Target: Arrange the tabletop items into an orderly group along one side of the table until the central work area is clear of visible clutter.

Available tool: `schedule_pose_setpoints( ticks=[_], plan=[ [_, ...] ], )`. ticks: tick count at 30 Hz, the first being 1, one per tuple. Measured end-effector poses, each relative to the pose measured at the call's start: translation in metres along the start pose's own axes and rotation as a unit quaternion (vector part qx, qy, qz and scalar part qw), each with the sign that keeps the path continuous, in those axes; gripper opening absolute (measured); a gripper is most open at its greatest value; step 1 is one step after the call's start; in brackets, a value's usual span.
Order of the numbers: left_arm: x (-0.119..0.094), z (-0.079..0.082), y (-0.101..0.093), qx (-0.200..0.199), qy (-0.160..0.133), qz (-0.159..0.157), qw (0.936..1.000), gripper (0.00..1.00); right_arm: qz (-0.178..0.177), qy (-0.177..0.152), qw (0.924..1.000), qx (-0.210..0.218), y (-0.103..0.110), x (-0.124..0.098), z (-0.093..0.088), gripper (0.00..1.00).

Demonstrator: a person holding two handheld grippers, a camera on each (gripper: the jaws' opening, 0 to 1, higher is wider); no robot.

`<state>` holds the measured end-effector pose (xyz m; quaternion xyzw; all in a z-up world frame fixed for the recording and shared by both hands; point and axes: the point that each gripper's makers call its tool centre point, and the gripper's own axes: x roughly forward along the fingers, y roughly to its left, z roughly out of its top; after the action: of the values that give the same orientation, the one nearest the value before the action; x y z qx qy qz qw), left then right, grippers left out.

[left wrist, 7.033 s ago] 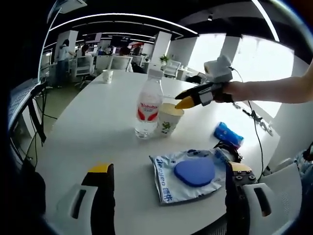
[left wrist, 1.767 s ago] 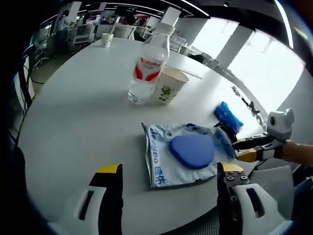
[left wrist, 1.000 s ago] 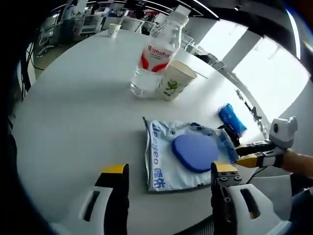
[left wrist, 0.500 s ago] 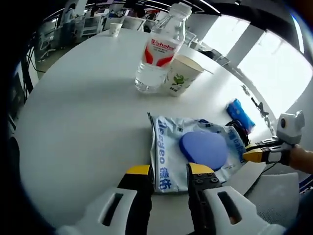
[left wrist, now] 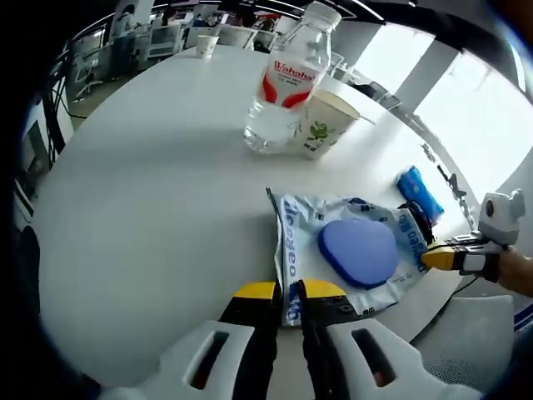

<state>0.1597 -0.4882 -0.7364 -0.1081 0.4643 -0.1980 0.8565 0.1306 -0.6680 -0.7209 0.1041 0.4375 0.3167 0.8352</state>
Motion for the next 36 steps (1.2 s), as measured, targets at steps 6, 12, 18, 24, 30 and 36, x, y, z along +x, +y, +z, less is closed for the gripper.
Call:
schedule_pose_setpoints(
  ticks=[6,12,18,24,30,36],
  plan=[
    [-0.002,0.002,-0.001,0.008,-0.004,0.004,1.0,0.02,0.005,-0.003,0.9999,-0.008,0.002,-0.003,0.001,0.0],
    [-0.006,0.002,-0.006,0.02,-0.01,0.006,0.9997,0.01,0.009,-0.004,0.9999,-0.01,0.001,-0.007,0.0,0.0],
    [-0.016,0.012,-0.012,0.035,-0.03,0.009,0.9989,0.01,0.015,-0.014,0.9997,-0.011,0.001,-0.014,0.006,0.0],
    [-0.021,0.017,-0.018,0.041,-0.044,0.01,0.9981,0.0,0.015,-0.029,0.9994,-0.009,0.0,-0.019,0.015,0.0],
    [-0.025,0.027,-0.028,0.058,-0.057,0.009,0.9966,0.0,0.011,-0.047,0.9988,-0.005,-0.003,-0.029,0.021,0.0],
    [-0.021,0.037,-0.044,0.088,-0.063,0.004,0.9941,0.0,0.001,-0.06,0.9982,0.002,-0.01,-0.04,0.023,0.0]
  ],
)
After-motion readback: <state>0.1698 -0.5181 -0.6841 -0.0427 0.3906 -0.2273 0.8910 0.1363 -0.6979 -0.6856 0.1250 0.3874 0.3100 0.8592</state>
